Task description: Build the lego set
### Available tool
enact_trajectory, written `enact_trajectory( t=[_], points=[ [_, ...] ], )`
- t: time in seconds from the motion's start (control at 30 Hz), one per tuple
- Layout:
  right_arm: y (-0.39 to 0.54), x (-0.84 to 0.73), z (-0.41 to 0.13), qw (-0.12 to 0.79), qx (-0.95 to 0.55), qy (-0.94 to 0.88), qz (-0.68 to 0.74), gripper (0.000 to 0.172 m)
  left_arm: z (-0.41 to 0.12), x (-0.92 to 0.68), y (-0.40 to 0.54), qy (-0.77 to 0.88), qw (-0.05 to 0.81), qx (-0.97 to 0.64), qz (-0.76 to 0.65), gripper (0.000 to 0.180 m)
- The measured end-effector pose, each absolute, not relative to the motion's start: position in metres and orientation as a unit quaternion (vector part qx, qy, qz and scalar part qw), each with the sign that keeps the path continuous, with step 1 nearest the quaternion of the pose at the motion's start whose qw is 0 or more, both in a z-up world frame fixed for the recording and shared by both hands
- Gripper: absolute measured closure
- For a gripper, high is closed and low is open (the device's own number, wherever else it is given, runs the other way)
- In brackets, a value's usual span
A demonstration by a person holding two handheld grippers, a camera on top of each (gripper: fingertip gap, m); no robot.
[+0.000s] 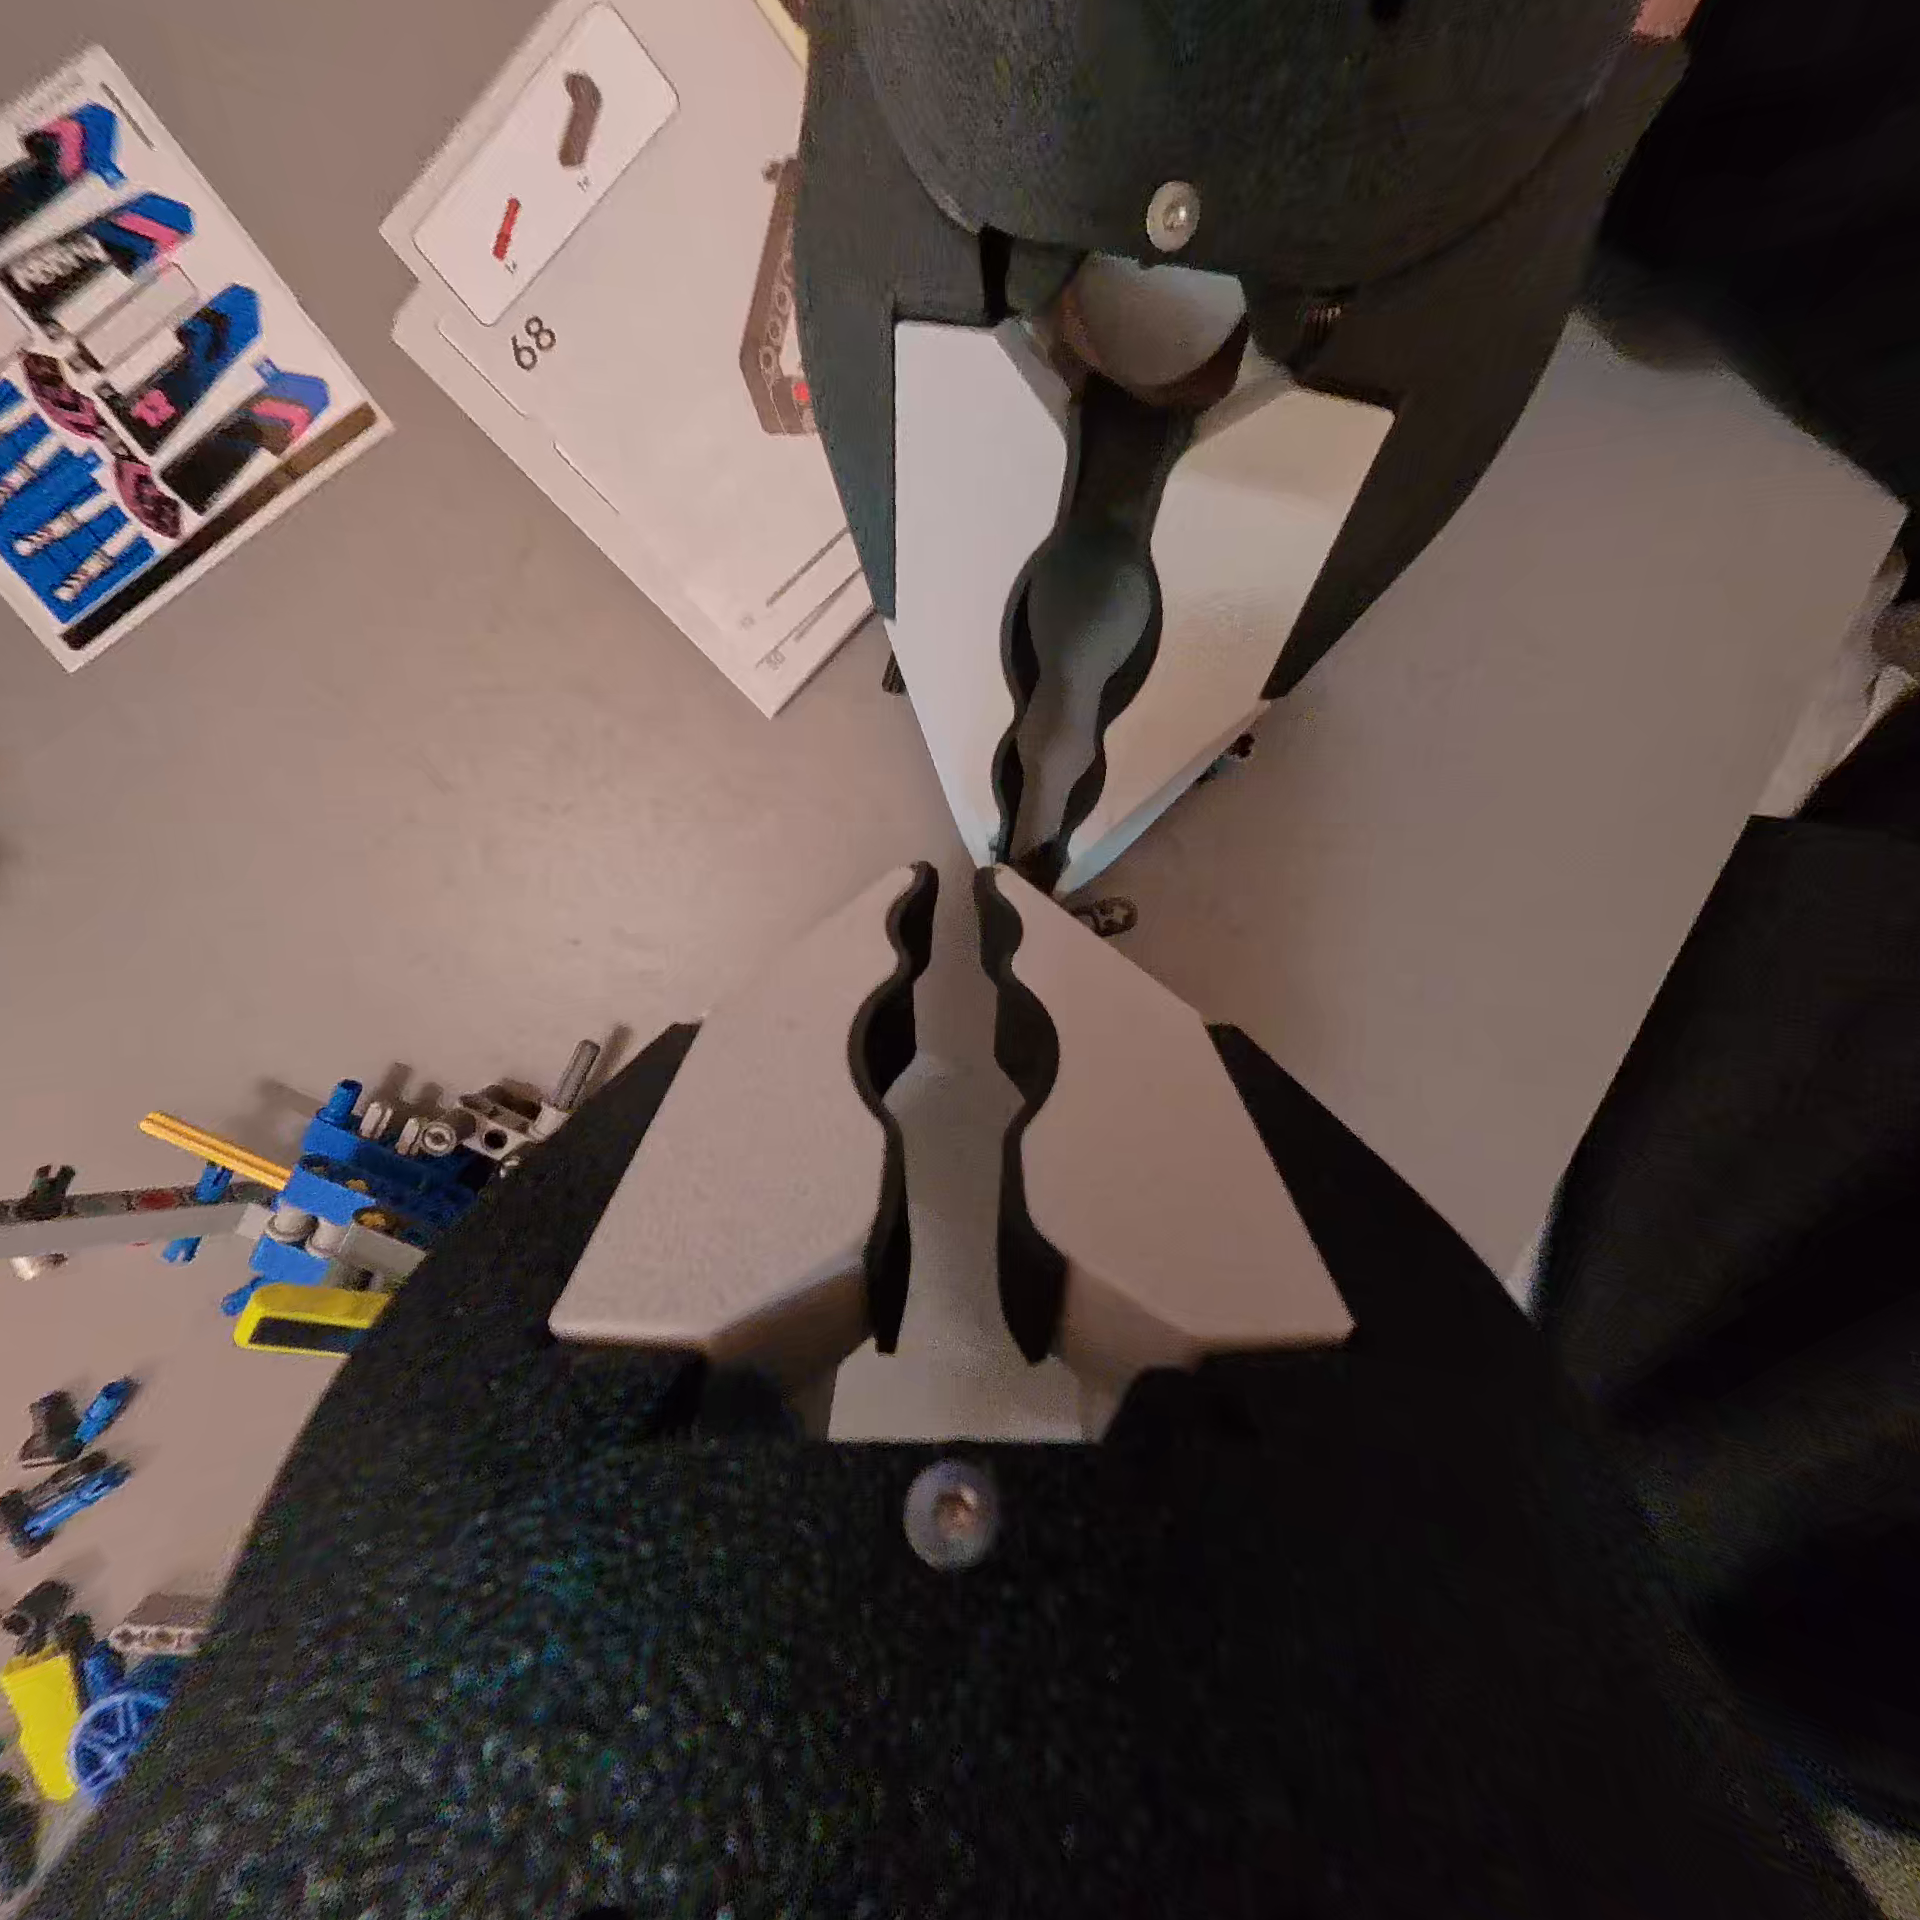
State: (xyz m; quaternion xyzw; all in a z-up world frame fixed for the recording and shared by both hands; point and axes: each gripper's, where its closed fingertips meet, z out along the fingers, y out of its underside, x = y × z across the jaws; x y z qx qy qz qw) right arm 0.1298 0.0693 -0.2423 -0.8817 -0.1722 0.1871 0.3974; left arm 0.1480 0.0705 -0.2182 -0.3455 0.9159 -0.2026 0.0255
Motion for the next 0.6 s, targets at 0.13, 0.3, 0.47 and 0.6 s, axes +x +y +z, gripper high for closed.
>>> enact_trajectory(
  t=[0.13,0.3,0.47,0.6],
  points=[
    [0.0699,0.1309,-0.2425,0.396,-0.883,-0.165,0.193,0.165,-0.2233,0.1432,0.0739,0.926,-0.004,-0.346,-0.151,0.175],
    [0.0719,0.1352,-0.2428,0.396,-0.885,-0.147,0.195,0.166,-0.2266,0.1417,0.0695,0.922,-0.032,-0.362,-0.13,0.176],
    [0.0717,0.1356,-0.2427,0.396,-0.886,-0.143,0.197,0.166,-0.2286,0.1425,0.0697,0.919,-0.03,-0.372,-0.124,0.18],
    [0.0708,0.1385,-0.2407,0.401,-0.885,-0.132,0.198,0.159,-0.2283,0.1391,0.0676,0.946,-0.013,-0.294,-0.137,0.18]
  ],
)
